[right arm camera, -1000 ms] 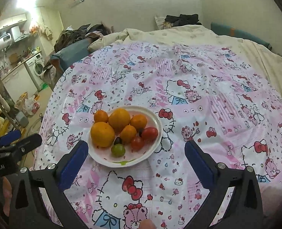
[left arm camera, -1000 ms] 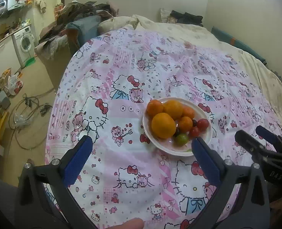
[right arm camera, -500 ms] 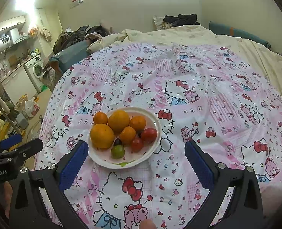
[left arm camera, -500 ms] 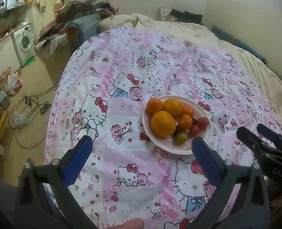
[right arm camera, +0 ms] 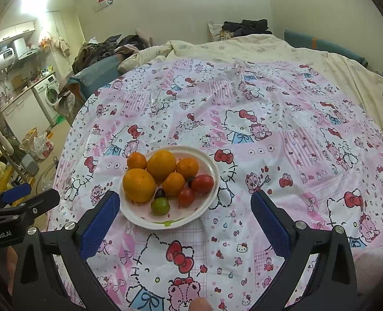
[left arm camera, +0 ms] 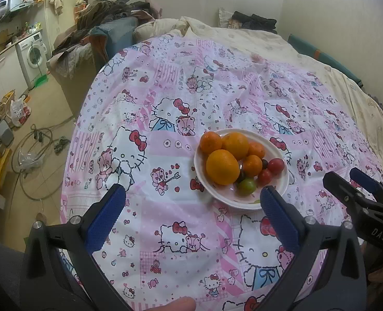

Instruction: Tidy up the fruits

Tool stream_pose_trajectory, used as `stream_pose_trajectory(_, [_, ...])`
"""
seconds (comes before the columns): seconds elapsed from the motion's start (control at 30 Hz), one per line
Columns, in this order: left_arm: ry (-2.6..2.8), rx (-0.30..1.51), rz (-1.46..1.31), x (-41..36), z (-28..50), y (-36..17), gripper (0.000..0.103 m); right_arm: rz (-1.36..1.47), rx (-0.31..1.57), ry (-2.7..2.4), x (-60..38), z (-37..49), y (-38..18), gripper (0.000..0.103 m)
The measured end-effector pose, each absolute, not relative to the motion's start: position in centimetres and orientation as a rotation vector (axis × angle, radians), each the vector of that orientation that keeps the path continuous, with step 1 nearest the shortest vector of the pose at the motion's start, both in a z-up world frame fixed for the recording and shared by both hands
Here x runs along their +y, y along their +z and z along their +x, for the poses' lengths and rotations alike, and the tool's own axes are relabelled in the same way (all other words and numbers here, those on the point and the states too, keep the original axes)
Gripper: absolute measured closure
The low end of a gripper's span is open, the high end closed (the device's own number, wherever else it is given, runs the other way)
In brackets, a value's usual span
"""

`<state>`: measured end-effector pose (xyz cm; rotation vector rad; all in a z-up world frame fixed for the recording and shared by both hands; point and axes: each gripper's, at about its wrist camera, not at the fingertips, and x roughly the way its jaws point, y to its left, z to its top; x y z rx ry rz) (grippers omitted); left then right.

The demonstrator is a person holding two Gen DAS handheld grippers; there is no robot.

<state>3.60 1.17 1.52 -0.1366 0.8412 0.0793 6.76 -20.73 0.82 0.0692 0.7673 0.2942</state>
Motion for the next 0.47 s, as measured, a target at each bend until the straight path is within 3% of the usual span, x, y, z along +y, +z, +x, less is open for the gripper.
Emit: stream_pose_trajectory(0.47, [0.096, 0.845, -0.127, 1.19, 3.51, 1.52, 0.001, 0.057, 0.762, 0.293, -20.63, 6.6, 1.03, 0.0])
